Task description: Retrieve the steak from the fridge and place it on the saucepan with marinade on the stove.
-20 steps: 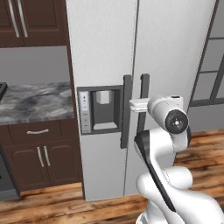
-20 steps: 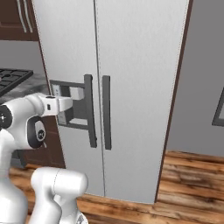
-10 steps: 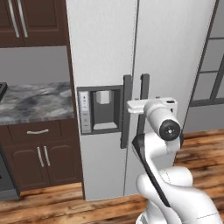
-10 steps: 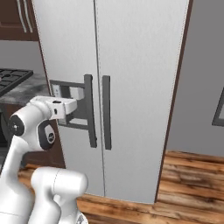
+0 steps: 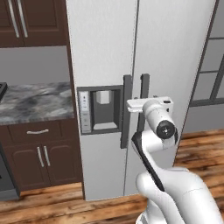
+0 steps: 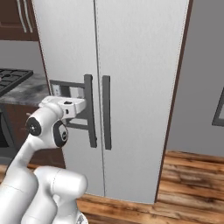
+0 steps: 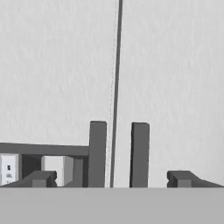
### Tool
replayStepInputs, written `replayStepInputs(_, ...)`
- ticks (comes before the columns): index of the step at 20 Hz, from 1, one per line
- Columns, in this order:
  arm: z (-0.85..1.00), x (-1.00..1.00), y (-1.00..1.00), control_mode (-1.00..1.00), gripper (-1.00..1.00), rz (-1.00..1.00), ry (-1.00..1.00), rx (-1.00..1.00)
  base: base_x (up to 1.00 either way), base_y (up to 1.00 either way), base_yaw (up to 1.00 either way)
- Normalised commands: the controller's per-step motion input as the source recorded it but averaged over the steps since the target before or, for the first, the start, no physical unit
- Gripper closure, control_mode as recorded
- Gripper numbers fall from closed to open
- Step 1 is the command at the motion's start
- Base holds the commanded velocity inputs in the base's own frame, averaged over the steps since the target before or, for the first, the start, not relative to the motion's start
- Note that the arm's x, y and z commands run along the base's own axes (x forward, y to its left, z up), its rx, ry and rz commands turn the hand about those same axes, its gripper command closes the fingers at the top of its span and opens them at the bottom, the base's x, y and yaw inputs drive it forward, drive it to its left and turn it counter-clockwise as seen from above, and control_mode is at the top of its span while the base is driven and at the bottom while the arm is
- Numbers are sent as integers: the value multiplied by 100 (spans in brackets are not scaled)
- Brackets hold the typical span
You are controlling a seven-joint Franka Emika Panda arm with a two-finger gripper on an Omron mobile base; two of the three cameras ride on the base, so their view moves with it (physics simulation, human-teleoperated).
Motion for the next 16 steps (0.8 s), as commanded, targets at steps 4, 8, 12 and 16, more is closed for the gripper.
replayStepInputs(4,-12,54,0,-100,-100,0,0,0,0,0,0)
replayStepInputs(8,-21,57,0,-100,-100,0,0,0,0,0,0)
replayStepInputs(12,-35,49,0,-100,-100,0,0,0,0,0,0)
replayStepInputs(16,-33,49,0,-100,-100,0,0,0,0,0,0)
